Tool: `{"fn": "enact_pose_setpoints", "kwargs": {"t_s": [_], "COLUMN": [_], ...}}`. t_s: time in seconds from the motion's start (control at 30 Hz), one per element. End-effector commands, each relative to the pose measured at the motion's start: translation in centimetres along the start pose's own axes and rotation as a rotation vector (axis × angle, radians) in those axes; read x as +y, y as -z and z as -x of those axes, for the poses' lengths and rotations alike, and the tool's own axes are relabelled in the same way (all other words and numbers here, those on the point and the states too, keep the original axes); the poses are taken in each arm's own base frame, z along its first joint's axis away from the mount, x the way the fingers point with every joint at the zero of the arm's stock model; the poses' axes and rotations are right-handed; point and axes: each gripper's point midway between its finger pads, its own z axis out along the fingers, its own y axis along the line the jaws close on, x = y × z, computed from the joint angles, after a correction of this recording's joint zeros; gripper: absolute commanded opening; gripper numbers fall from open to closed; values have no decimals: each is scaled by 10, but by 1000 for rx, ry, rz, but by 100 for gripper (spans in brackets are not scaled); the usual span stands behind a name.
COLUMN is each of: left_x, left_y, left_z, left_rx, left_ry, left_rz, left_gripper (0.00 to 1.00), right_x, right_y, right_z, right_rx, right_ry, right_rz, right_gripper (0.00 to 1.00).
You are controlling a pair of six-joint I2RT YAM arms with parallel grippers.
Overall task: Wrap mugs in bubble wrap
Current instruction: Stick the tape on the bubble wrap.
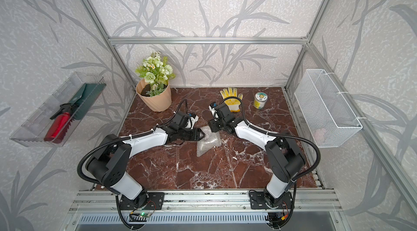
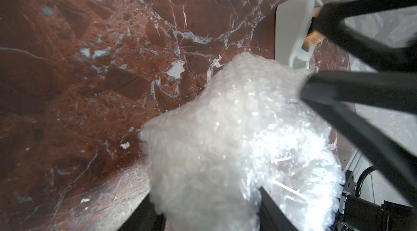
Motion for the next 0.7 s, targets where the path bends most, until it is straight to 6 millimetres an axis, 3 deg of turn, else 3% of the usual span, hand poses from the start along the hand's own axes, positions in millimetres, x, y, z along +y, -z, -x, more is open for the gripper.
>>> {"fn": "enact_pose_setpoints", "kwargs": {"t_s": [0.0, 0.07, 0.3, 0.43, 0.67], "left_x": [4, 5, 3, 2, 2], "left_y": [-3, -3, -2, -2, -1], "left_z": [-10, -11, -9, -8, -8], "left_rx": [26, 30, 23, 21, 19], "left_ry": [6, 7, 5, 8, 7], "left_rz": [5, 4, -1, -4, -7], "left_gripper": [57, 57, 57, 57, 57], "right_x": [12, 19, 46, 59, 72], "right_y": [38, 46, 52, 45, 28], "right_z": [15, 9, -20, -39, -52], "right_rx": [-69, -57, 67, 130, 190], "right_ry": [-60, -94, -359, -551, -601], "right_rz": [57, 99, 191, 182, 139], "right_gripper": [67, 65, 39, 38, 38]}}
